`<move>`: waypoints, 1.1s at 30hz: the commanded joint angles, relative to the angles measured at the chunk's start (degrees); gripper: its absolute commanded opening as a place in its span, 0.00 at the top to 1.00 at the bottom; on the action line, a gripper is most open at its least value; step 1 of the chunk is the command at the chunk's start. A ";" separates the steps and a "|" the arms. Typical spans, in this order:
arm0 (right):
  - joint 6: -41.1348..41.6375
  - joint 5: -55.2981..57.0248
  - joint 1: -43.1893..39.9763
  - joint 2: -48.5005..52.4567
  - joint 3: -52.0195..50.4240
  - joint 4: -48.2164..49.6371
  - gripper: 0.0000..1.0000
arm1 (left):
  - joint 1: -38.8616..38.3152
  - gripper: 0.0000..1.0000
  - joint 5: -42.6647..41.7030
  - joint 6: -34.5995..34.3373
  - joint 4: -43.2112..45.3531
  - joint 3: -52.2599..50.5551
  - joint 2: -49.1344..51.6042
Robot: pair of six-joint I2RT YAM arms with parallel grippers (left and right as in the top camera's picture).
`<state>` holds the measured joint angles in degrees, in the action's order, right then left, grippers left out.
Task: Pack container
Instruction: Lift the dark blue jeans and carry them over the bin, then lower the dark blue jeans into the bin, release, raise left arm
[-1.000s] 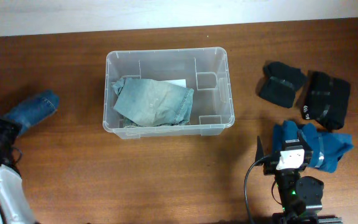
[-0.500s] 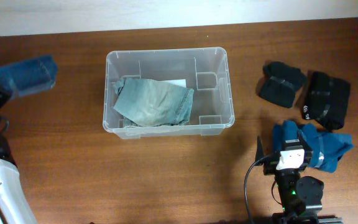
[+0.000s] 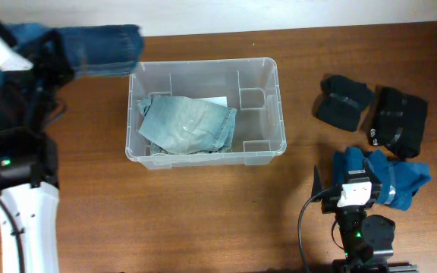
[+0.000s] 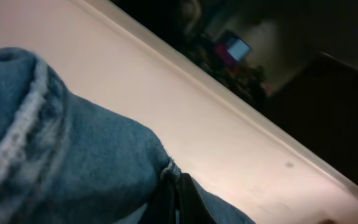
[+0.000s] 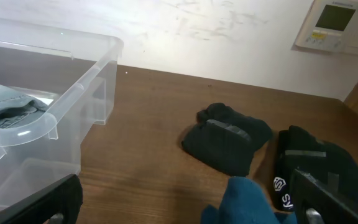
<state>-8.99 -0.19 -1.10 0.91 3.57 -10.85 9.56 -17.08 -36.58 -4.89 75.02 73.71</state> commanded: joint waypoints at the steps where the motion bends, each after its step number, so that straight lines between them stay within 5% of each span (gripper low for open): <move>1: 0.31 0.48 -0.48 -0.39 -0.42 -0.15 0.02 | -6.73 1.00 3.21 -1.25 4.66 3.50 1.31; 13: 0.31 0.48 -0.48 -0.39 -0.42 -0.13 0.02 | -25.99 0.99 15.69 -3.34 8.07 3.52 11.67; 18: 0.31 0.48 -0.48 -0.39 -0.42 -0.15 0.02 | -28.30 0.99 16.52 -5.86 7.74 3.50 14.14; 29: 0.31 0.48 -0.48 -0.39 -0.42 -0.15 0.02 | -28.63 0.99 18.36 -5.84 -7.52 3.50 14.58; 31: 0.31 0.48 -0.48 -0.39 -0.42 -0.13 0.02 | -28.65 0.90 16.81 -5.84 -9.68 3.50 14.58; 33: 0.31 0.48 -0.48 -0.37 -0.42 -0.15 0.02 | -28.63 0.54 10.64 -4.83 -11.93 3.50 14.34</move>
<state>-9.04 -0.19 -1.10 0.91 3.57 -10.85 -19.14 0.08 -42.11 -15.49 75.68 89.67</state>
